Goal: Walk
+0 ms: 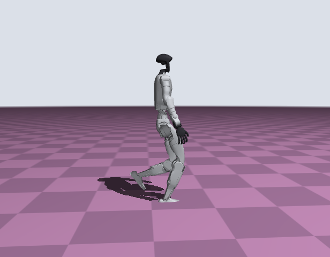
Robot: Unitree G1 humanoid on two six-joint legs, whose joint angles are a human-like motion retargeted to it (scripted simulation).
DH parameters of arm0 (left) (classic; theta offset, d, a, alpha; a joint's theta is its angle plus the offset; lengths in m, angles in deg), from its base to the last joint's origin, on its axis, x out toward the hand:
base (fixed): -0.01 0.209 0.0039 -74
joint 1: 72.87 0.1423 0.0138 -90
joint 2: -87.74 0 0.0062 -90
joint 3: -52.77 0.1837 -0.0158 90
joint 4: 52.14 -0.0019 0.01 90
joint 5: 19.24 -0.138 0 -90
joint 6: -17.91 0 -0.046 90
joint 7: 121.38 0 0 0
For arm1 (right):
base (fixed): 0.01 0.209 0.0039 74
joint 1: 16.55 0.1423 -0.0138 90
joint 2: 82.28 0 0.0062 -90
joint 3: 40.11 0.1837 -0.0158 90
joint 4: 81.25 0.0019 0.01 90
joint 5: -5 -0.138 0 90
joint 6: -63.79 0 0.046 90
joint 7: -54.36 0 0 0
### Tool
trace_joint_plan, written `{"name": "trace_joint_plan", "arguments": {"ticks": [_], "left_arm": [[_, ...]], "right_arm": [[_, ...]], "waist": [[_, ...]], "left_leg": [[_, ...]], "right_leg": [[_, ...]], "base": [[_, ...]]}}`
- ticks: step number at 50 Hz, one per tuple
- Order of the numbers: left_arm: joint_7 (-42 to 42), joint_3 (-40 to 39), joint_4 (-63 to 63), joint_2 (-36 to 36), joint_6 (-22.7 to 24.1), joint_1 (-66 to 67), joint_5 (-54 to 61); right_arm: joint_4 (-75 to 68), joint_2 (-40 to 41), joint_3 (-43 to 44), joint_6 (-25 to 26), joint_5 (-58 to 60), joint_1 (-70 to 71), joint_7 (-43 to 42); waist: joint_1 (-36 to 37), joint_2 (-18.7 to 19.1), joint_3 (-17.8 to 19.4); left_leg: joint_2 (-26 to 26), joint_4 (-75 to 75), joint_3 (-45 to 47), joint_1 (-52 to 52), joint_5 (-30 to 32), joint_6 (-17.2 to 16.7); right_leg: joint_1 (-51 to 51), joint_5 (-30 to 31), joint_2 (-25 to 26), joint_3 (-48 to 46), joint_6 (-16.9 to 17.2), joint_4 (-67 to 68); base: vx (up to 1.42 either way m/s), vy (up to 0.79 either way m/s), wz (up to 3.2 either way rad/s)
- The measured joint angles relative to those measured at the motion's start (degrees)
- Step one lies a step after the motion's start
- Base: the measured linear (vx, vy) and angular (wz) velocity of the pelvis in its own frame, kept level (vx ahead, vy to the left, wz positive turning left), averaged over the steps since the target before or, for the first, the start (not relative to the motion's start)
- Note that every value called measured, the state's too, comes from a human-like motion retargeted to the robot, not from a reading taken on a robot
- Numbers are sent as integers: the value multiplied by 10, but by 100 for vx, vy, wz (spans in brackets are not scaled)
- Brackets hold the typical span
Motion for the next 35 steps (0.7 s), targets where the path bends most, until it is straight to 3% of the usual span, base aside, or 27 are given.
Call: {"name": "trace_joint_plan", "arguments": {"ticks": [5,7,11,17,24,28,30,32,35], "left_arm": [[-7,4,44,1,-2,-11,3],[-8,2,64,3,0,-10,6],[-8,-3,87,13,5,-6,15],[-5,-10,75,39,3,-7,4],[-13,-20,36,57,-14,-6,7],[-22,-21,17,54,-20,-18,34],[-25,-15,16,47,-20,-34,49],[-19,-8,25,43,-18,-45,55],[-1,2,47,31,-11,-74,62]], "right_arm": [[-3,-27,8,6,-8,41,-20],[-3,-32,9,7,-11,57,-20],[3,-32,9,2,-14,85,-14],[12,-15,2,-12,1,118,-1],[15,29,-18,-16,5,106,24],[2,54,-24,-11,2,77,43],[-5,63,-23,-7,-1,66,53],[-11,66,-25,-2,-3,52,54],[-14,66,-26,0,-1,43,44]], "waist": [[24,-14,11],[35,-20,15],[49,-30,19],[30,-43,3],[23,-54,-32],[19,-84,-39],[7,-129,-29],[-7,-144,-22],[-34,-162,-8]], "left_leg": [[73,68,120,-149,-73,84],[83,29,168,-185,-108,99],[90,-121,271,-223,-145,102],[62,-419,436,-224,-119,86],[63,-435,522,-214,-81,105],[8,-429,508,-184,-71,136],[-85,-512,504,-134,-38,155],[-122,-518,480,-116,-37,164],[-180,-561,437,-77,-21,171]], "right_leg": [[51,-37,-43,-63,-10,-20],[74,-51,-59,-82,-9,-31],[118,-80,-89,-120,-3,-55],[161,-117,-122,-191,16,-81],[175,-146,-149,-208,28,-18],[172,-88,-201,-188,58,89],[150,-36,-269,-159,85,193],[125,7,-299,-133,93,281],[74,3,-328,-87,89,376]], "base": [[35,-19,155],[40,-11,120],[43,-4,110],[44,6,112],[48,7,52],[48,6,63],[44,7,109],[43,3,119],[41,1,125]]}}
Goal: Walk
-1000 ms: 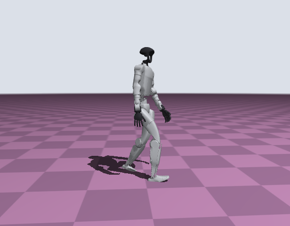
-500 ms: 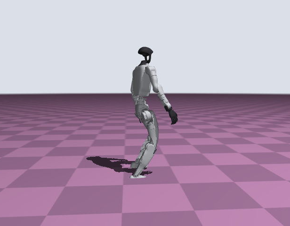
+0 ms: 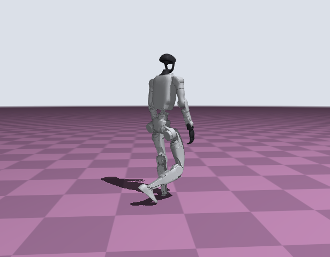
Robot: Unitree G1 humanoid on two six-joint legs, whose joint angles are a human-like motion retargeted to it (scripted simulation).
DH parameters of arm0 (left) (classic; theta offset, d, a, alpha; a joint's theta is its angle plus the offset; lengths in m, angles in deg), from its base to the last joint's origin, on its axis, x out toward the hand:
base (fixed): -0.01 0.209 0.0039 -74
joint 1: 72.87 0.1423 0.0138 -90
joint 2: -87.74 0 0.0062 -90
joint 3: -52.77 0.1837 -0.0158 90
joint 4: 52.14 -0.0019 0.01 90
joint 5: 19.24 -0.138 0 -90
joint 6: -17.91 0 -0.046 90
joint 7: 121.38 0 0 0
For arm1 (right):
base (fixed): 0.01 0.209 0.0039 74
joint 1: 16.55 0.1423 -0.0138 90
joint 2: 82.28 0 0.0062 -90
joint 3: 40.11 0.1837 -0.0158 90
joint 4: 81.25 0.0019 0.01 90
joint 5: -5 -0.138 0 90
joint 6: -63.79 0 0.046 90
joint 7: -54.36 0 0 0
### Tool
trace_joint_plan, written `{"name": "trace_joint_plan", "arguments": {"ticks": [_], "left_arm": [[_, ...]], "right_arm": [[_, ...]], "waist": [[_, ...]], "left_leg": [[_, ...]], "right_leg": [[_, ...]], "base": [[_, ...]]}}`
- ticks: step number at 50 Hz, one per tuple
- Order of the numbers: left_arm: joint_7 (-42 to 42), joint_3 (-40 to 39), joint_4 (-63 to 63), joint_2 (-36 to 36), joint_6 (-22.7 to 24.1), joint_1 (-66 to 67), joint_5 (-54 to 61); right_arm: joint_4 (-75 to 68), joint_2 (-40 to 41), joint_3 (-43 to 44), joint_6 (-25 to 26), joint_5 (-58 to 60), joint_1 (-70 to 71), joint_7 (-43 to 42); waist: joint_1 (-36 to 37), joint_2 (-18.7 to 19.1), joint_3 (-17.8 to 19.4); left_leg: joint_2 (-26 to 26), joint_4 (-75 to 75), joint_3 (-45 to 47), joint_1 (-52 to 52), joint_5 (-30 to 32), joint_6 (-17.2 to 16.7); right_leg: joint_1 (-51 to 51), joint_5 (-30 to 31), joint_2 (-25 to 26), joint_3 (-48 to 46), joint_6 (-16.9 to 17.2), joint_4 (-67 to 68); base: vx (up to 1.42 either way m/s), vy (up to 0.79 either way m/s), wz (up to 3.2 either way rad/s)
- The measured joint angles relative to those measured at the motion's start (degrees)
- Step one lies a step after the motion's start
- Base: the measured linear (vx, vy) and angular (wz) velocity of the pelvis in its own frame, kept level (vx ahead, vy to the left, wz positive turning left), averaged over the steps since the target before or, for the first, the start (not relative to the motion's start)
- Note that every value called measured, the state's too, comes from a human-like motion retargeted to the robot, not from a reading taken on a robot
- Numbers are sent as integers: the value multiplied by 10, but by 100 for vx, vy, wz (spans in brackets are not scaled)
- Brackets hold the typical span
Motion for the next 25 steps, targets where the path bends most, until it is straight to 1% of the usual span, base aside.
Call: {"name": "trace_joint_plan", "arguments": {"ticks": [2,3,5,7,10,13,15,17,20,22,25], "left_arm": [[18,1,17,-11,5,-31,6],[26,4,26,-13,10,-37,7],[43,1,43,-21,16,-64,13],[55,5,57,-24,24,-79,15],[63,13,70,-26,33,-107,15],[61,26,69,-19,35,-122,10],[57,33,63,-11,32,-122,5],[47,39,47,0,26,-126,-3],[33,46,23,16,15,-113,-14],[19,49,0,25,10,-111,-22],[6,52,-20,33,2,-95,-31]], "right_arm": [[3,-3,1,-2,6,8,-15],[5,-4,0,-3,9,3,-22],[16,-9,-4,-5,17,9,-39],[26,-12,-7,-7,24,6,-50],[38,-17,-13,-5,33,9,-61],[44,-20,-20,-2,45,7,-59],[44,-19,-27,0,53,3,-56],[43,-21,-29,3,64,5,-49],[41,-19,-38,5,74,4,-43],[39,-21,-40,6,78,11,-34],[41,-21,-44,6,76,13,-29]], "waist": [[-20,-1,14],[-30,-5,18],[-51,16,31],[-71,20,39],[-88,45,53],[-88,56,60],[-82,49,61],[-69,60,65],[-55,49,67],[-46,63,69],[-38,54,74]], "left_leg": [[-38,-87,-40,53,36,-1],[-47,-87,-55,62,36,-3],[-43,-118,-99,95,43,-9],[-43,-108,-137,107,38,-12],[-21,-91,-197,117,26,-16],[-11,-76,-243,123,20,-16],[-18,-59,-261,124,15,-16],[-6,-70,-281,142,15,-19],[-13,-51,-292,145,7,-21],[4,-70,-303,162,12,-25],[-1,-49,-304,163,6,-28]], "right_leg": [[-36,-38,-1,28,-13,13],[-49,-63,-4,42,-20,9],[-71,-102,31,60,-38,-35],[-86,-128,64,98,-43,-97],[-86,-127,150,167,-46,-214],[-65,-103,205,230,-46,-297],[-54,-100,212,250,-48,-308],[-23,-89,220,239,-55,-351],[-6,-102,208,223,-58,-353],[25,-83,215,205,-59,-407],[35,-91,207,193,-55,-402]], "base": [[39,-2,124],[37,-5,126],[36,-7,129],[31,-9,138],[27,-9,131],[19,-10,104],[14,-12,69],[14,-12,41],[10,-11,26],[11,-8,16],[5,-8,5]]}}
